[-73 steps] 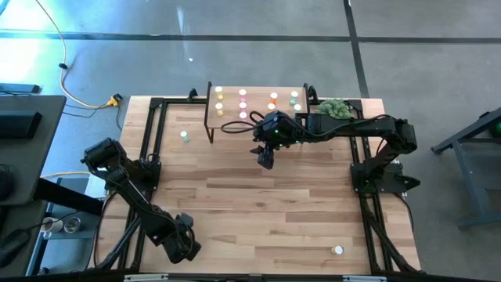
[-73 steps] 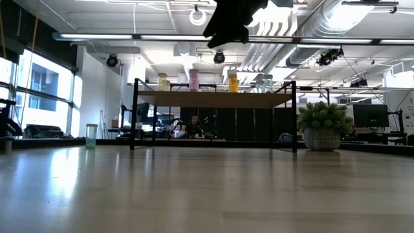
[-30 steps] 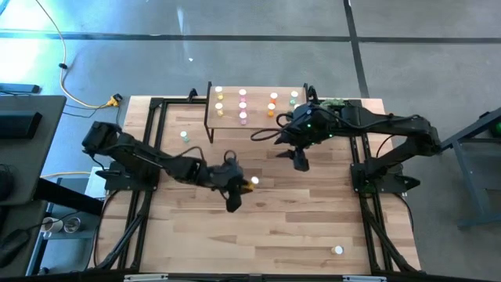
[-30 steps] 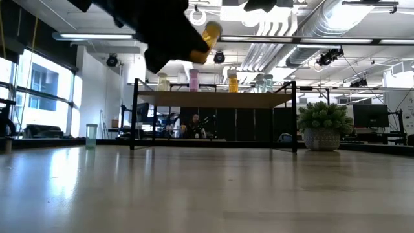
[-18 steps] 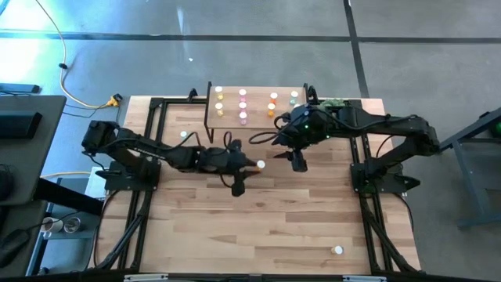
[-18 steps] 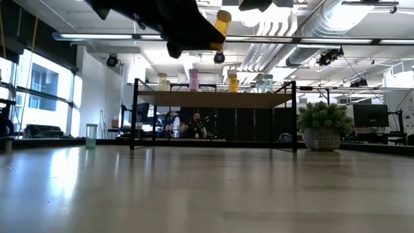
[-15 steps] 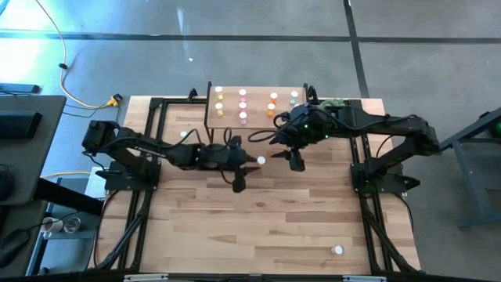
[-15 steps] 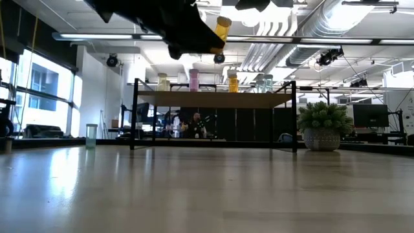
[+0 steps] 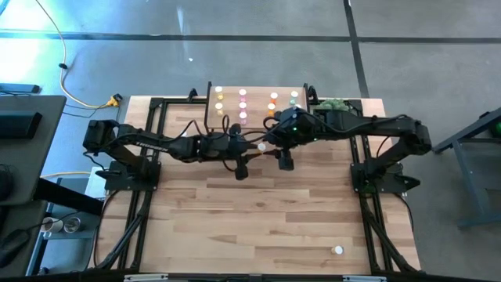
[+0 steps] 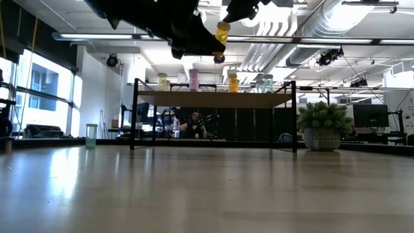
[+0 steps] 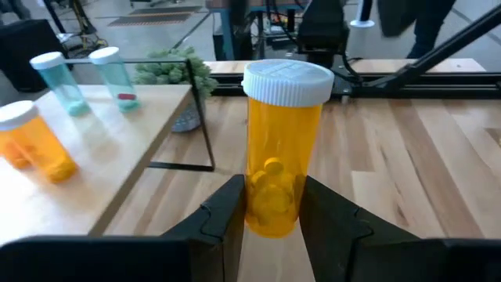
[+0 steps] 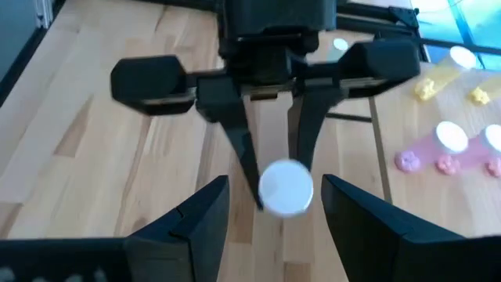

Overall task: Pick and place medicine bottles onto shelf by color
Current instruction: Put the orange pill bottle on the shelf aligned with the other orange pill bottles

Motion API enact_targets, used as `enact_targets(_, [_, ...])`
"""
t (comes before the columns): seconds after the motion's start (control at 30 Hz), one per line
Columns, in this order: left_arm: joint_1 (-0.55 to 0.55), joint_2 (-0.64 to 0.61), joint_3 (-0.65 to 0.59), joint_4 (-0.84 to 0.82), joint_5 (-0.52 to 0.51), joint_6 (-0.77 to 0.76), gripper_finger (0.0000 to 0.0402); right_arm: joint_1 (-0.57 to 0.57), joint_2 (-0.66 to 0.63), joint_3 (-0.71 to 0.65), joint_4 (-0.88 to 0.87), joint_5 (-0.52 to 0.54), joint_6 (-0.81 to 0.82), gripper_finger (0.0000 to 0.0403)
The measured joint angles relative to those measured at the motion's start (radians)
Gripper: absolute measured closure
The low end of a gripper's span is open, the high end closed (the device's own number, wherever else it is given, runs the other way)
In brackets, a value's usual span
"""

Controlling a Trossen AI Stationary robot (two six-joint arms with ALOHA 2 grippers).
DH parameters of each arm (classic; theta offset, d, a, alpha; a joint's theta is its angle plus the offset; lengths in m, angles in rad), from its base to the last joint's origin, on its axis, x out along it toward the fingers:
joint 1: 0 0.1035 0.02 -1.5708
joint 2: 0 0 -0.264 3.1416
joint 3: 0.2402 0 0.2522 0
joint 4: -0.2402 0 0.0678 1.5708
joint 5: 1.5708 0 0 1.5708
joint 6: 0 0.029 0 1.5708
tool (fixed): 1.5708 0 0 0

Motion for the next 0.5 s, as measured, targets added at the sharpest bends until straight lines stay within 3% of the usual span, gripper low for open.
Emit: enact_targets(0.5, [-0.002,0.000,-0.001,0.019,0.001,-0.017,0.0302,-0.002,0.035,0.000,0.036,0.000,0.023,0.0208])
